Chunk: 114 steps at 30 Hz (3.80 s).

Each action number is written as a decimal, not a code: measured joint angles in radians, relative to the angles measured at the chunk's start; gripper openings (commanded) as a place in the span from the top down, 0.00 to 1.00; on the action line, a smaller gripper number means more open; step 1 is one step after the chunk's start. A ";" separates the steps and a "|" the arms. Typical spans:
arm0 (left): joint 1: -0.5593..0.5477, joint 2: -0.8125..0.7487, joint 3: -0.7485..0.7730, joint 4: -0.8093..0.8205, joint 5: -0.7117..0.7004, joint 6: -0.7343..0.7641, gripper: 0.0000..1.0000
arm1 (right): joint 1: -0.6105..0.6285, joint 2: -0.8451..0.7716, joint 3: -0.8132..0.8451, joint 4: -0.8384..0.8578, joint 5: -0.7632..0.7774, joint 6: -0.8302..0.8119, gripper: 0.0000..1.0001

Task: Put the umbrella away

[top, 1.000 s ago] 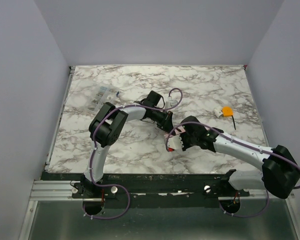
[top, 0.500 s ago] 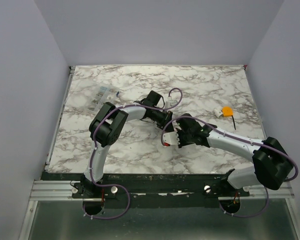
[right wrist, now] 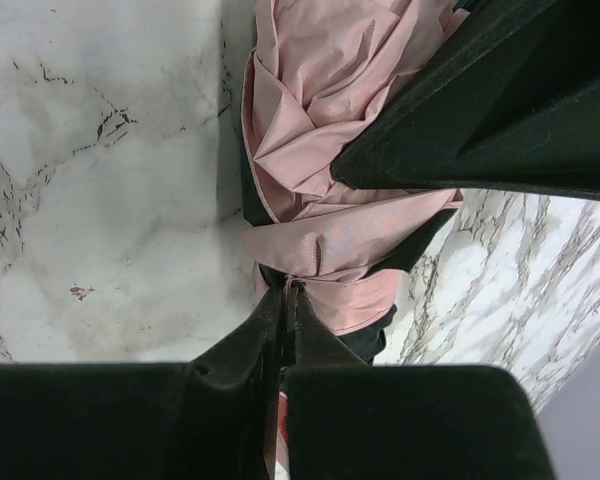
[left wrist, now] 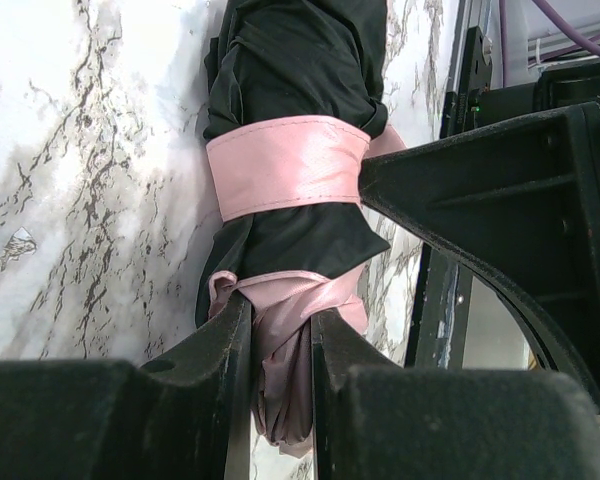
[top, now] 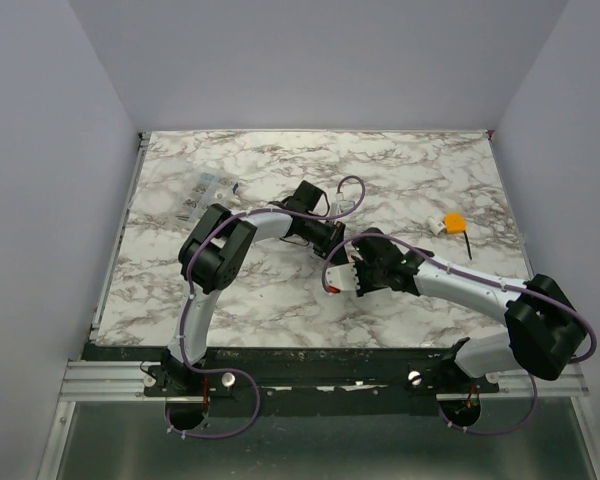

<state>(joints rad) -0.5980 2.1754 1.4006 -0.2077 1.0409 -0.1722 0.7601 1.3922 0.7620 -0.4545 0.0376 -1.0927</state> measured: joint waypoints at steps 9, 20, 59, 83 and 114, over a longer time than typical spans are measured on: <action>0.000 0.000 0.002 -0.003 0.000 0.003 1.00 | 0.000 0.001 -0.004 -0.010 0.000 0.002 0.73; 0.002 0.003 0.011 -0.016 0.000 0.008 1.00 | 0.006 0.008 0.002 -0.045 -0.003 0.006 0.56; 0.002 0.004 0.013 -0.024 0.000 0.027 1.00 | -0.310 0.250 0.318 -0.395 -0.525 -0.048 0.72; 0.006 0.013 0.029 -0.043 -0.001 0.030 1.00 | -0.307 0.111 0.100 -0.106 -0.468 -0.103 0.88; 0.013 0.032 0.060 -0.080 -0.001 0.031 1.00 | -0.303 0.133 0.109 -0.113 -0.453 -0.172 0.89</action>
<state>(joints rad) -0.5854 2.2070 1.4601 -0.2878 1.0397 -0.1417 0.4572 1.5253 0.8715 -0.5674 -0.4152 -1.2648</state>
